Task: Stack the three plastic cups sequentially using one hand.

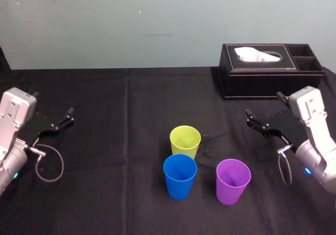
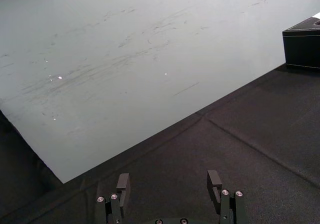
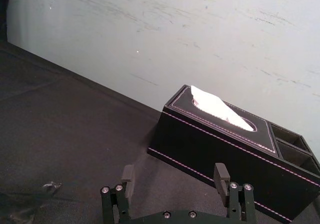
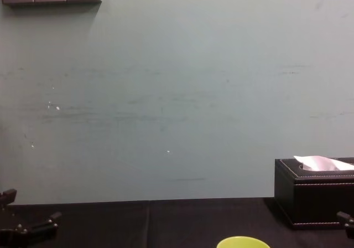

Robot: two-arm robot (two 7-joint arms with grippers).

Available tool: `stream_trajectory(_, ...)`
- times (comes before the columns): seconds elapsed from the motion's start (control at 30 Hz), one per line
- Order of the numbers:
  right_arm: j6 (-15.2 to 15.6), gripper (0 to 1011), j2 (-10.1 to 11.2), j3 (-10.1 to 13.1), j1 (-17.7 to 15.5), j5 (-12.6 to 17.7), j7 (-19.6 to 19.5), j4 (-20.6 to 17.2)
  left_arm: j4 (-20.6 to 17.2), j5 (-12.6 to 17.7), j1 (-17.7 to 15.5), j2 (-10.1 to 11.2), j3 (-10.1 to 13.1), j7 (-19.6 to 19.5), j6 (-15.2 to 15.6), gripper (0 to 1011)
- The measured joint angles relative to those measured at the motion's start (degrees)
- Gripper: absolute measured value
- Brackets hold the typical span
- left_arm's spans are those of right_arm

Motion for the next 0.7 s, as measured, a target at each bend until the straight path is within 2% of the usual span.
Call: stream_trajectory(0.7,0.01,1004,-0.01,0.05,-0.02,-0.02,0.02,-0.01,0.00,0.00,0.00,0.00,0.00,0.00,0.00,1010)
